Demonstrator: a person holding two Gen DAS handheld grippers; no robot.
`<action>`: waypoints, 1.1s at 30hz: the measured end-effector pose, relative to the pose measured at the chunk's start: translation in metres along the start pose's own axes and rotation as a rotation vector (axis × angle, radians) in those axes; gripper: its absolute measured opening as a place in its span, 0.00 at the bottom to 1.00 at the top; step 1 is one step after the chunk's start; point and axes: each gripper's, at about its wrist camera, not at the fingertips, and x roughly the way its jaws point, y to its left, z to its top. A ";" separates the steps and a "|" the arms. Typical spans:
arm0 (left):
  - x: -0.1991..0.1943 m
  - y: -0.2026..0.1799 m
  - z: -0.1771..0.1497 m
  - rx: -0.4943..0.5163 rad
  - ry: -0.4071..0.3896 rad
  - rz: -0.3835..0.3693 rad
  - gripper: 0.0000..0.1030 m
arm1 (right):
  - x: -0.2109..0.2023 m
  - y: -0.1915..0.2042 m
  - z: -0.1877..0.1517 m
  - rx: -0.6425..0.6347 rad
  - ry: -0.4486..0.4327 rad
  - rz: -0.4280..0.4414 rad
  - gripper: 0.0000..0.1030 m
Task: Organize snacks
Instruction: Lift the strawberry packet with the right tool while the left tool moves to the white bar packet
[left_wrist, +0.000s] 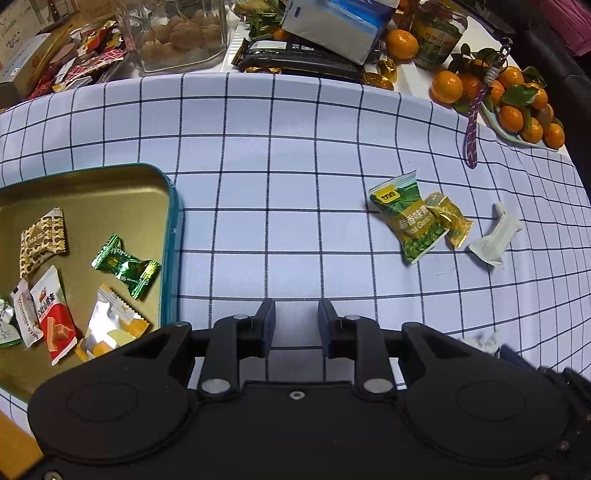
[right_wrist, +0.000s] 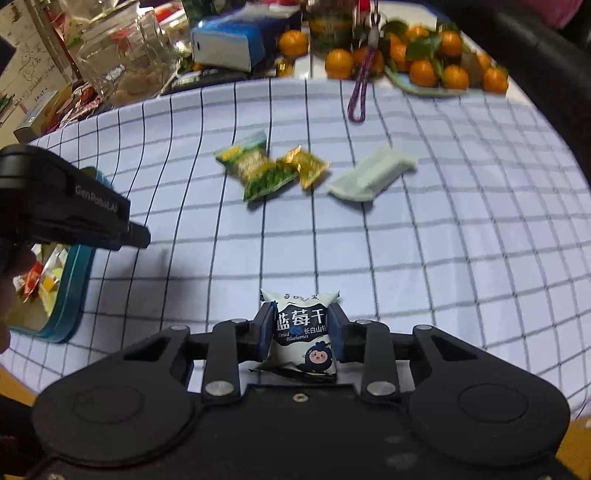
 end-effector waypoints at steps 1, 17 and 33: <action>0.000 -0.001 0.000 0.001 -0.002 0.000 0.32 | 0.000 0.000 0.002 -0.008 -0.022 -0.012 0.32; 0.002 -0.033 0.013 0.020 -0.047 -0.045 0.32 | 0.010 -0.054 0.023 0.217 -0.083 -0.084 0.32; -0.003 -0.102 0.015 0.200 -0.199 -0.138 0.32 | 0.003 -0.100 0.021 0.378 -0.122 -0.172 0.32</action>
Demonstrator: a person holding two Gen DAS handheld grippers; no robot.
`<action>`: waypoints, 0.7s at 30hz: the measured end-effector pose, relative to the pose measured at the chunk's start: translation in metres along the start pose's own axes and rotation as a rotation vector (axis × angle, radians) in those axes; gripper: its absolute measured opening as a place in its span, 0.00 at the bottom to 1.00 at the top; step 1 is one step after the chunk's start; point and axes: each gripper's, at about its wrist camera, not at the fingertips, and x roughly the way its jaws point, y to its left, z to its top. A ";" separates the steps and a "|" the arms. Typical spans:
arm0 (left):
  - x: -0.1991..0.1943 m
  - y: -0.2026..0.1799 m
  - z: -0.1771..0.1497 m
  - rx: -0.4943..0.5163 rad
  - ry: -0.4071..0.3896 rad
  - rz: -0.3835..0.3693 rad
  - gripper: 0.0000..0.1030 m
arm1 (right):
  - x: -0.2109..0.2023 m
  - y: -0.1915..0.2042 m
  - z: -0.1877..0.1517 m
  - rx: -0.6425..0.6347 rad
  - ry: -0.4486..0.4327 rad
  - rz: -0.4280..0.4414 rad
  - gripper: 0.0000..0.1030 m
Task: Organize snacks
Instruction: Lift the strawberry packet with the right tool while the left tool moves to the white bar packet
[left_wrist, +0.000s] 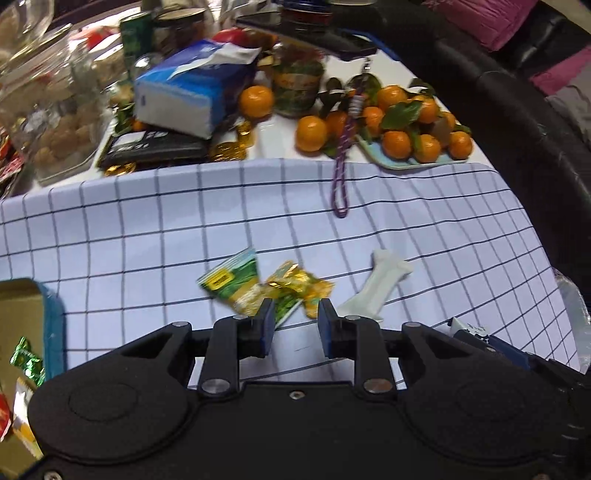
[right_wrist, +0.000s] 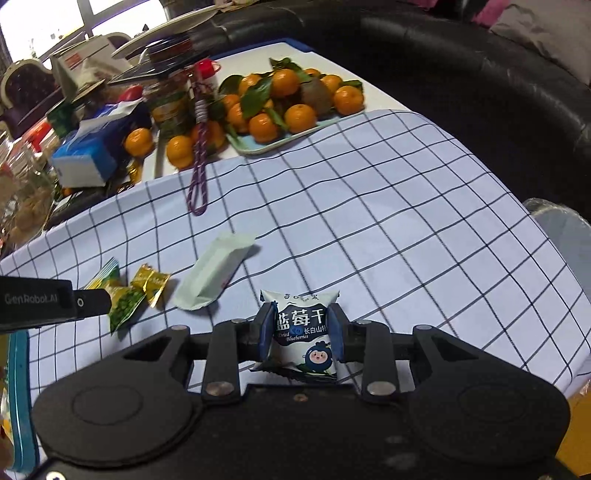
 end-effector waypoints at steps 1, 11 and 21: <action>0.001 -0.003 0.001 0.006 -0.003 -0.011 0.32 | 0.000 -0.003 0.001 0.011 0.000 -0.005 0.32; 0.020 -0.035 0.006 0.050 -0.014 -0.076 0.32 | 0.007 -0.027 0.011 0.108 0.013 -0.063 0.32; 0.023 -0.059 -0.006 0.213 -0.056 -0.075 0.34 | 0.009 -0.038 0.016 0.162 0.018 -0.080 0.32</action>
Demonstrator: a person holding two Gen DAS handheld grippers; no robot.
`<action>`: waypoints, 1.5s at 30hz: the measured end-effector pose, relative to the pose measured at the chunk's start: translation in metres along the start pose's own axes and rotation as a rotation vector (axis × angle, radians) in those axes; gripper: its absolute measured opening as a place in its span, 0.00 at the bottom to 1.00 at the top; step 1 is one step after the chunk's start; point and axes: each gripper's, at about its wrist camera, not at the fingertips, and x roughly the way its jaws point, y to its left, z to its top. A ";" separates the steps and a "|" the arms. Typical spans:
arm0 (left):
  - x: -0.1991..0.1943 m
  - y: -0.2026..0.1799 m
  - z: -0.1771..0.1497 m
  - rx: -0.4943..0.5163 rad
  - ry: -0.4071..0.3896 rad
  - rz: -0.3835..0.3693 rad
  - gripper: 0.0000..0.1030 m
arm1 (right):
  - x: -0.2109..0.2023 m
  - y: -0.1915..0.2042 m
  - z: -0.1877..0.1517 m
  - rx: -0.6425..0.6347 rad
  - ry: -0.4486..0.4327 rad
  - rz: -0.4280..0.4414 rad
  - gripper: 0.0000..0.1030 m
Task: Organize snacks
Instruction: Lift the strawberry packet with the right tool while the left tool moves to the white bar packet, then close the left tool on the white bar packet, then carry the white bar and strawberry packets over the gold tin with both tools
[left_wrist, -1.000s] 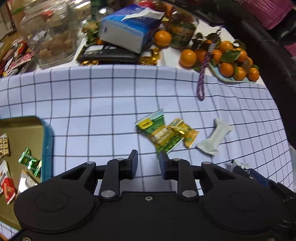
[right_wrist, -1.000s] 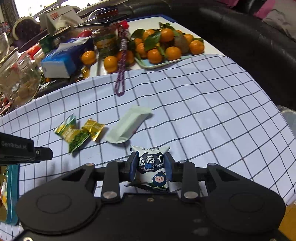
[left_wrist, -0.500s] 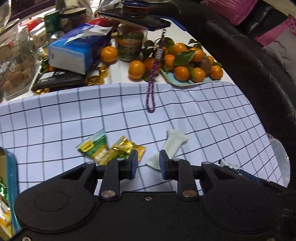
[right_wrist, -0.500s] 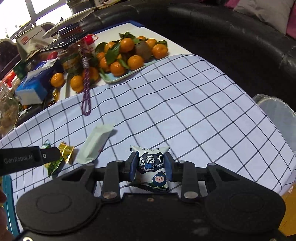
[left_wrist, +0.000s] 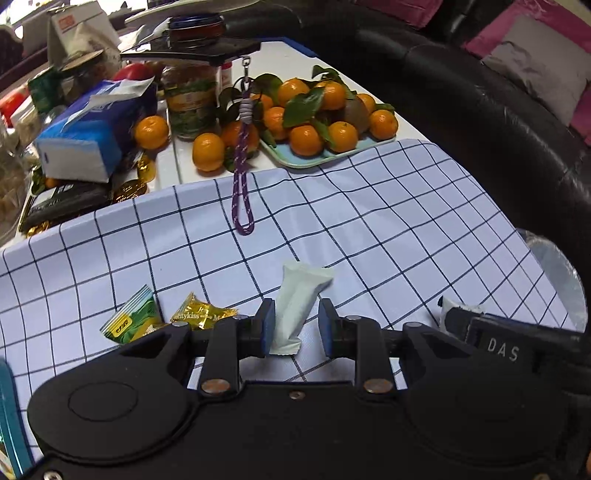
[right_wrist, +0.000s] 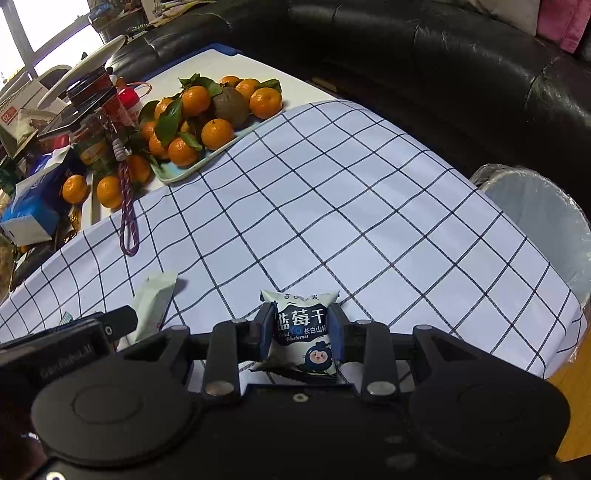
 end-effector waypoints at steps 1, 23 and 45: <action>0.002 -0.001 -0.001 0.008 0.000 0.001 0.34 | -0.001 -0.001 0.000 0.001 -0.002 -0.002 0.32; 0.023 0.006 0.004 -0.062 -0.020 0.021 0.36 | 0.001 -0.008 0.003 0.039 0.009 -0.016 0.32; 0.035 0.012 0.004 -0.159 0.054 -0.056 0.43 | 0.000 -0.009 0.000 0.037 0.018 -0.009 0.32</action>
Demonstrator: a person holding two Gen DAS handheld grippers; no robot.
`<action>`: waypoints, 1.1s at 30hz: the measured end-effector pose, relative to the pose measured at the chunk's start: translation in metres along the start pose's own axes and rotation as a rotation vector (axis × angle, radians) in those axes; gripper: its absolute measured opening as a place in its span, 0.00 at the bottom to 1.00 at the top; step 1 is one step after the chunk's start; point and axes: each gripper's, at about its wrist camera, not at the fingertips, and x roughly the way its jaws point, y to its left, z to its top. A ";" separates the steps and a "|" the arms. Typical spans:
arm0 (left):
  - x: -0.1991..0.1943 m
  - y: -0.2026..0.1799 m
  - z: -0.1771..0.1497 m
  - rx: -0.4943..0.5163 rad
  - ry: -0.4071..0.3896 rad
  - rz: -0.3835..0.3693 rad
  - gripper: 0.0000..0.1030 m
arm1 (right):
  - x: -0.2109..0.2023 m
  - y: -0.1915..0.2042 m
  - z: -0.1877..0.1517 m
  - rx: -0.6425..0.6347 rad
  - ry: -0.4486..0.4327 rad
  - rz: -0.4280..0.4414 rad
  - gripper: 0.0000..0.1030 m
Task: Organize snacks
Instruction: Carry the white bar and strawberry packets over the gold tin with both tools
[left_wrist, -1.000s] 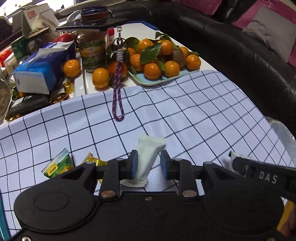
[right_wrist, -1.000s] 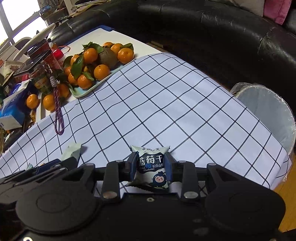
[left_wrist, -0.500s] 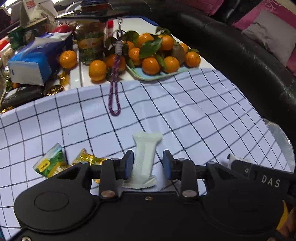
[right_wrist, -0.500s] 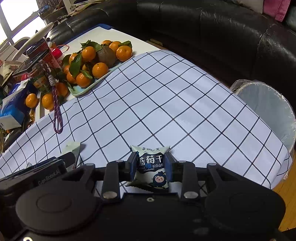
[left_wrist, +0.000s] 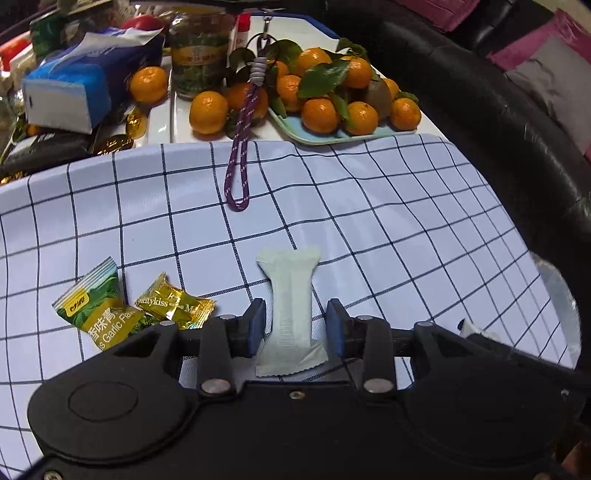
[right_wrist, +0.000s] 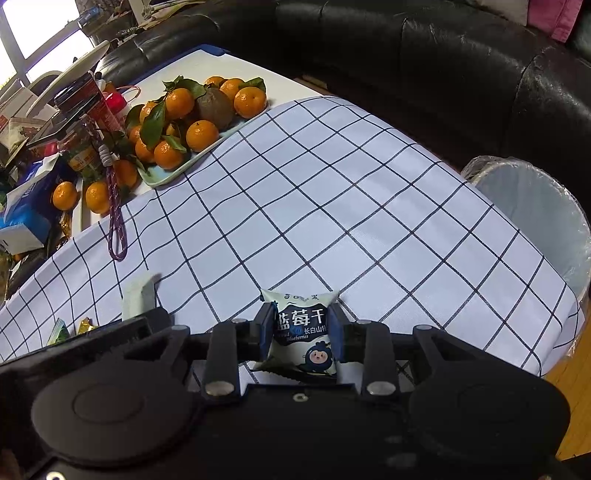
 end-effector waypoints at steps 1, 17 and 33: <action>0.000 0.001 0.000 -0.008 0.001 -0.004 0.43 | 0.000 0.000 0.000 -0.001 0.000 0.001 0.32; -0.015 0.019 -0.005 -0.114 0.086 0.022 0.25 | -0.013 0.011 0.001 0.005 0.011 0.038 0.32; -0.067 0.066 -0.048 -0.089 0.167 0.173 0.25 | -0.010 0.047 -0.026 -0.093 0.120 0.082 0.32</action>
